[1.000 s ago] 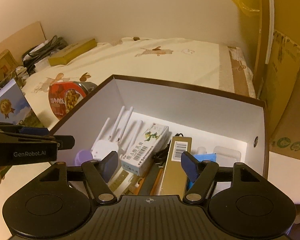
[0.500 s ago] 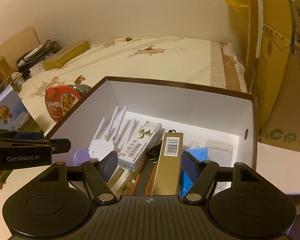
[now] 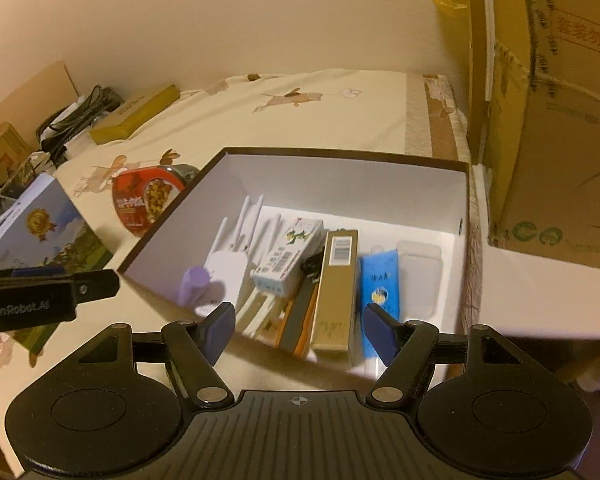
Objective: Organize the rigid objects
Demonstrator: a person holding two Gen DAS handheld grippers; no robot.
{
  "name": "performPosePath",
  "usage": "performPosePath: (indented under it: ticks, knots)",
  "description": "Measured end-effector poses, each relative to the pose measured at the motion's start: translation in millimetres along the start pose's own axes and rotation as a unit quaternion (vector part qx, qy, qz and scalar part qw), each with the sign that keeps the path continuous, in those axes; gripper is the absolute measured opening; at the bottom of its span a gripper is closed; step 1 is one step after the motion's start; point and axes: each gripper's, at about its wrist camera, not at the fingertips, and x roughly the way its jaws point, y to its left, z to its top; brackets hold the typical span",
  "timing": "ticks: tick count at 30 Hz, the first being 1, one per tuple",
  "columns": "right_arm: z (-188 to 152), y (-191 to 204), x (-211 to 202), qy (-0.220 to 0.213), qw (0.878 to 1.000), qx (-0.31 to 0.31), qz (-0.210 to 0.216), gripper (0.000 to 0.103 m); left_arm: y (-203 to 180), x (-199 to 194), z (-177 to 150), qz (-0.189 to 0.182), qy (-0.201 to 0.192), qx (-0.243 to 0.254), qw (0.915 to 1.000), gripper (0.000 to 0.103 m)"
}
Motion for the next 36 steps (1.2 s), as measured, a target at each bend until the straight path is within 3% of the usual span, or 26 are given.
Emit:
performPosePath:
  ticks: [13, 23, 36]
  knots:
    - [-31.6, 39.4, -86.7, 0.007, 0.999, -0.011, 0.032, 0.068, 19.5, -110.9, -56.4, 0.055, 0.010, -0.032, 0.9979, 0.073]
    - [-65.2, 67.8, -140.0, 0.017, 0.997, -0.054, 0.058, 0.068, 15.7, -187.6, -95.8, 0.066, 0.007, -0.048, 0.9967, 0.073]
    - [-108.5, 84.9, -187.1, 0.034, 0.992, -0.090, 0.079, 0.068, 14.1, -246.3, -143.1, 0.077, 0.007, -0.058, 0.9953, 0.073]
